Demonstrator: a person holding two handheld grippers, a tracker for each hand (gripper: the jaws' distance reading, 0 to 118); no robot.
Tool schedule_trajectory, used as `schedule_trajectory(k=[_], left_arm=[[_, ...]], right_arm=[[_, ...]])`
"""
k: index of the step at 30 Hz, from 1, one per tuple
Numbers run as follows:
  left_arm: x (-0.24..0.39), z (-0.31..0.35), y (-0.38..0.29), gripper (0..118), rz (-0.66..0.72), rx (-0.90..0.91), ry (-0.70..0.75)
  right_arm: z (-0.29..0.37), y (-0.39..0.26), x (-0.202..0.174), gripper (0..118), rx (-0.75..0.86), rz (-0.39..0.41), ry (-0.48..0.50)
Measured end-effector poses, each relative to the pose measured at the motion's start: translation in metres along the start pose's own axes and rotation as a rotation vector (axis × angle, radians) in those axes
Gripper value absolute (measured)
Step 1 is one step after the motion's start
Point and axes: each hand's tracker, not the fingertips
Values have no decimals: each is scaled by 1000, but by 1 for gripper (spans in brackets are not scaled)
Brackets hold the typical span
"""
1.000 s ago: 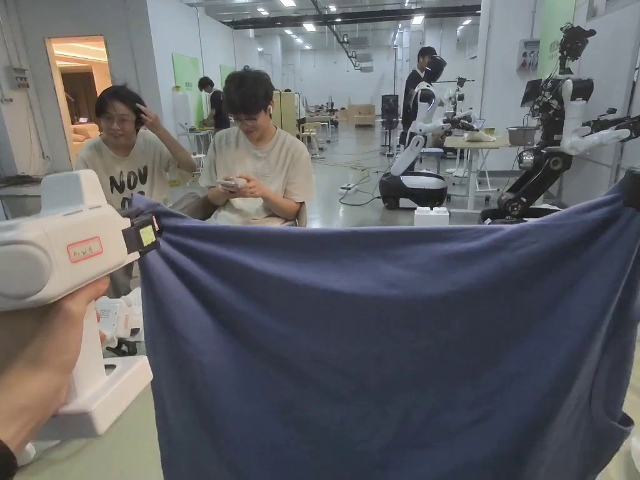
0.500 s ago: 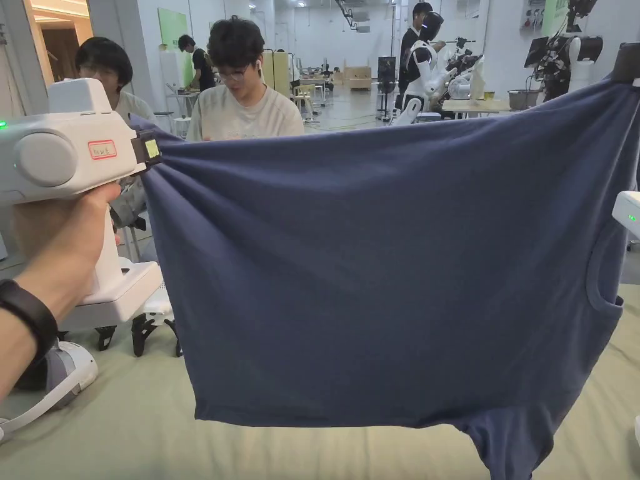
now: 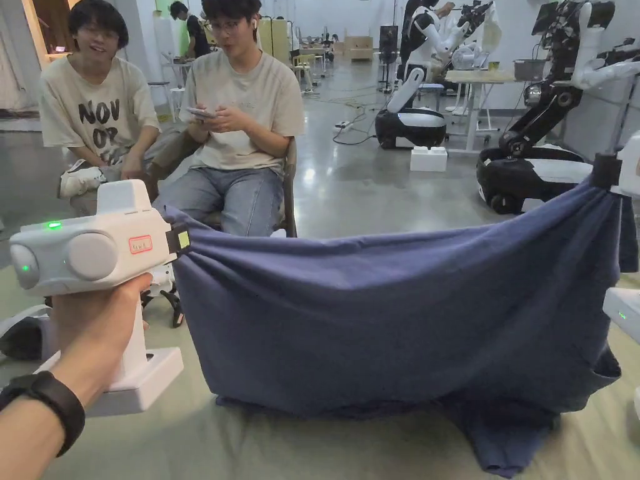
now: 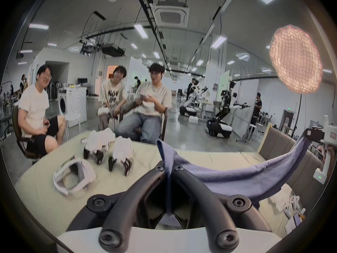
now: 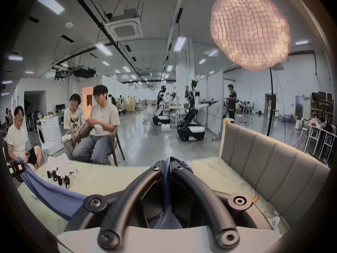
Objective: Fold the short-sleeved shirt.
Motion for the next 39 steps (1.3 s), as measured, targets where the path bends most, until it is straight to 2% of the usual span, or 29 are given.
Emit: schedule_trajectory(k=[3,8,10,18,22,29,30,32,33,36,37,39], left_arm=[[-12,25,-34,0,27,-26,-10],[-27,102,-99,0,62,-45,-51],[-32,138,-137,0,73,-66,-69],[-51,246,-263,0,57,-243,-73],[-55,279,-298,0,23,-322,-70],[-59,291,-316,0,55,-385,-64],[-59,289,-317,2,56,-397,-57],[-54,290,-319,27,48,-395,-35],[-54,289,-319,47,19,-405,6],[-58,291,-319,73,18,-383,51],[-60,294,-317,77,28,-369,75],[-63,301,-310,78,39,-330,129]], right_arm=[[30,-38,14,2,-18,4,11],[111,-113,44,2,-79,-53,48],[152,-150,56,2,-104,-106,44],[278,-285,90,2,-277,-181,-8],[314,-326,99,2,-384,-185,-25],[332,-350,99,3,-459,-105,-21],[330,-353,99,12,-472,-82,-17],[330,-356,96,53,-475,-57,-32],[329,-357,95,68,-491,-43,-43],[327,-366,105,69,-491,-64,-44],[327,-366,107,69,-485,-71,-55],[332,-363,112,69,-466,-93,-67]])
